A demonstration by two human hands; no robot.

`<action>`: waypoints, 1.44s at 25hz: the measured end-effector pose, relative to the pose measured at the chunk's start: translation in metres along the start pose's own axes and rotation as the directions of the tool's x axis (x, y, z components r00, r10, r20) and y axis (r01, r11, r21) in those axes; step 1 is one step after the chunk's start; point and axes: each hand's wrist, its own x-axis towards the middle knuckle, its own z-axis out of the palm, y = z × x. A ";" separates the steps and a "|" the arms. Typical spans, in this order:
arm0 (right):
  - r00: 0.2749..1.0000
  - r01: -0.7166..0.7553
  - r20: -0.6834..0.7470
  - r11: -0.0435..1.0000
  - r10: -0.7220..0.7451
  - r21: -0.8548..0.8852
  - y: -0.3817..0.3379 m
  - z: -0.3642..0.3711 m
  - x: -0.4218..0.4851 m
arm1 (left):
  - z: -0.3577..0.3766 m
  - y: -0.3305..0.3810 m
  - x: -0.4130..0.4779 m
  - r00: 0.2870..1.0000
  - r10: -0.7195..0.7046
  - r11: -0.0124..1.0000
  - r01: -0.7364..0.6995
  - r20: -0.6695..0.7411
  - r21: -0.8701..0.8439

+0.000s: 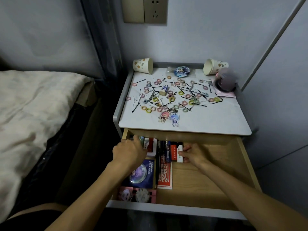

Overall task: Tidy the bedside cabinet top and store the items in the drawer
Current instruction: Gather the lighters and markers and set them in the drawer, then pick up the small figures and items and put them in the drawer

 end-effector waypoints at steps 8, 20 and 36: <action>0.994 0.083 -0.072 0.995 -0.087 -0.060 0.005 0.003 0.004 | 0.000 0.002 0.004 0.999 0.024 0.999 -0.023 -0.036 0.027; 0.925 0.364 0.001 0.887 -0.379 -0.284 -0.014 -0.031 -0.028 | -0.042 0.009 0.005 0.993 0.085 0.937 -0.108 -0.082 -0.333; 0.781 0.391 -0.065 0.567 -0.622 -0.725 -0.172 -0.124 0.085 | -0.102 0.063 0.135 0.967 0.055 0.824 -0.186 -0.250 -0.536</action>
